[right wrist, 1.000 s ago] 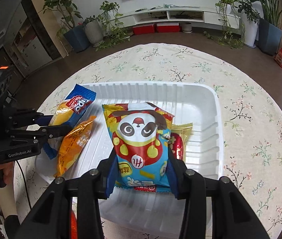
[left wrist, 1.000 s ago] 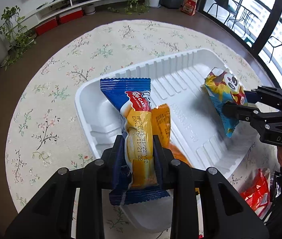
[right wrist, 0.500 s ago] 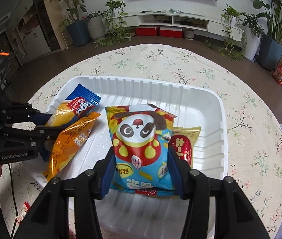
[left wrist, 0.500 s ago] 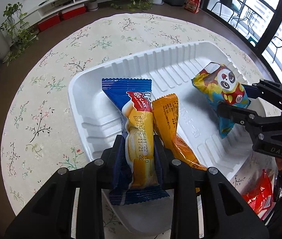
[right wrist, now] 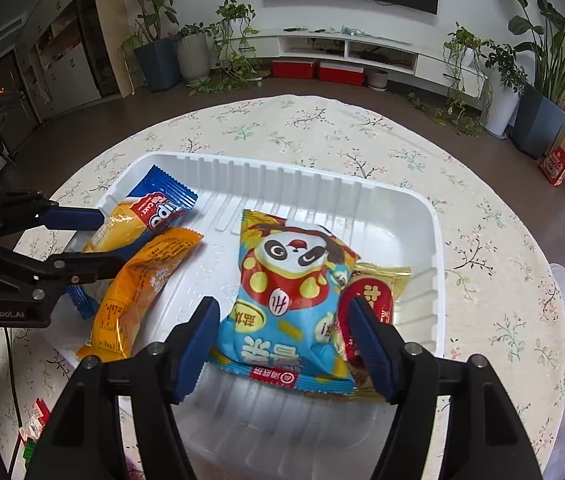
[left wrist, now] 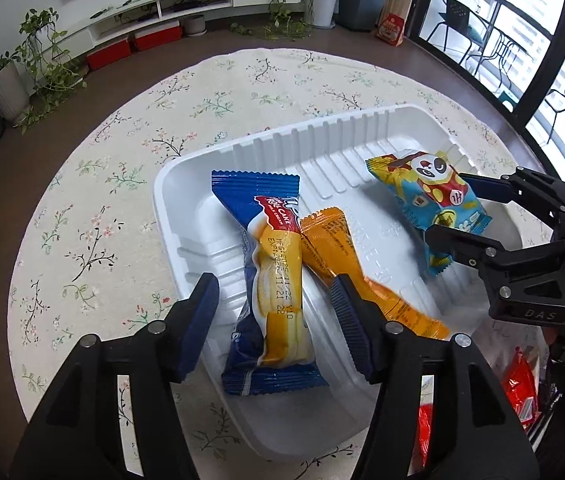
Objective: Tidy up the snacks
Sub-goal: 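Lower both packets into the tray and open both tools, then move both tools back to the snack pile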
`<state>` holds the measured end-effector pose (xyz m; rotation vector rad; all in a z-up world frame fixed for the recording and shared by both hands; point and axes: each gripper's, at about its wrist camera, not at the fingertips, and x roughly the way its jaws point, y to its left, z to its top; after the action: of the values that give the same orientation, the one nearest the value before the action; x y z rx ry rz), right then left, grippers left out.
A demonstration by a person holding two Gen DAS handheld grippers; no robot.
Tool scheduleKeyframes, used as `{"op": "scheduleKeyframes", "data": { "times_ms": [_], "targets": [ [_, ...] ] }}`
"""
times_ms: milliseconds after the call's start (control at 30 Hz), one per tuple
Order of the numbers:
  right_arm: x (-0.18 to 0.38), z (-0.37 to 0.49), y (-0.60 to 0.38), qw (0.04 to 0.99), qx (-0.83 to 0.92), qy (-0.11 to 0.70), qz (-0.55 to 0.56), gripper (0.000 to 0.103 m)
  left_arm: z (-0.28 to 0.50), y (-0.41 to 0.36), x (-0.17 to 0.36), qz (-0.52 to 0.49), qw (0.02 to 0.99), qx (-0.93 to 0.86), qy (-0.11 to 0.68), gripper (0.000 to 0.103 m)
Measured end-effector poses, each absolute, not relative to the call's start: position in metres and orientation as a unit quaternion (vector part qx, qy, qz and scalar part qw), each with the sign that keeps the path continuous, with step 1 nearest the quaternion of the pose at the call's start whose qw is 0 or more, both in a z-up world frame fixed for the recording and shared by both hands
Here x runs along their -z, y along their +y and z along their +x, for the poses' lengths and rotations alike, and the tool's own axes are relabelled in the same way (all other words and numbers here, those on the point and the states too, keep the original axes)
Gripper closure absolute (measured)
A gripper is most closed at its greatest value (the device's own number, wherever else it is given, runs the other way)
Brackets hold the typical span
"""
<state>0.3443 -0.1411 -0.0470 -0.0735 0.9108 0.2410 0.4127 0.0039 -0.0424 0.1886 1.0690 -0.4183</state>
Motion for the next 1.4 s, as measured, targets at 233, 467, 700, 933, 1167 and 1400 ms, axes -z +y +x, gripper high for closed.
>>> {"op": "scheduleKeyframes", "data": {
  "times_ms": [233,467,700,933,1167,1400],
  "targets": [
    [0.033,0.339,-0.147,0.902,-0.118,0.413,-0.033,0.028,0.391,0.014,0.020,0.069,0.850,0.196,0.484,0.029],
    [-0.009,0.310,-0.172,0.938,-0.102,0.330,-0.028,0.023,0.331,0.043,-0.016,0.008,0.881,0.203,0.427,0.000],
    [-0.071,0.241,-0.211,0.983,-0.053,0.173,-0.012,0.011,0.234,0.067,-0.035,0.016,0.912,0.196,0.360,0.000],
    [-0.056,0.143,-0.237,0.987,-0.042,0.121,0.097,0.000,0.158,0.086,-0.019,-0.063,0.899,0.185,0.392,0.000],
    [-0.028,0.069,-0.220,0.971,-0.059,0.183,0.139,0.000,0.110,0.049,0.008,-0.017,0.878,0.244,0.412,0.001],
    [-0.001,0.034,-0.203,0.936,-0.103,0.284,0.181,0.003,0.101,0.022,0.009,0.021,0.868,0.275,0.413,0.001]
  ]
}}
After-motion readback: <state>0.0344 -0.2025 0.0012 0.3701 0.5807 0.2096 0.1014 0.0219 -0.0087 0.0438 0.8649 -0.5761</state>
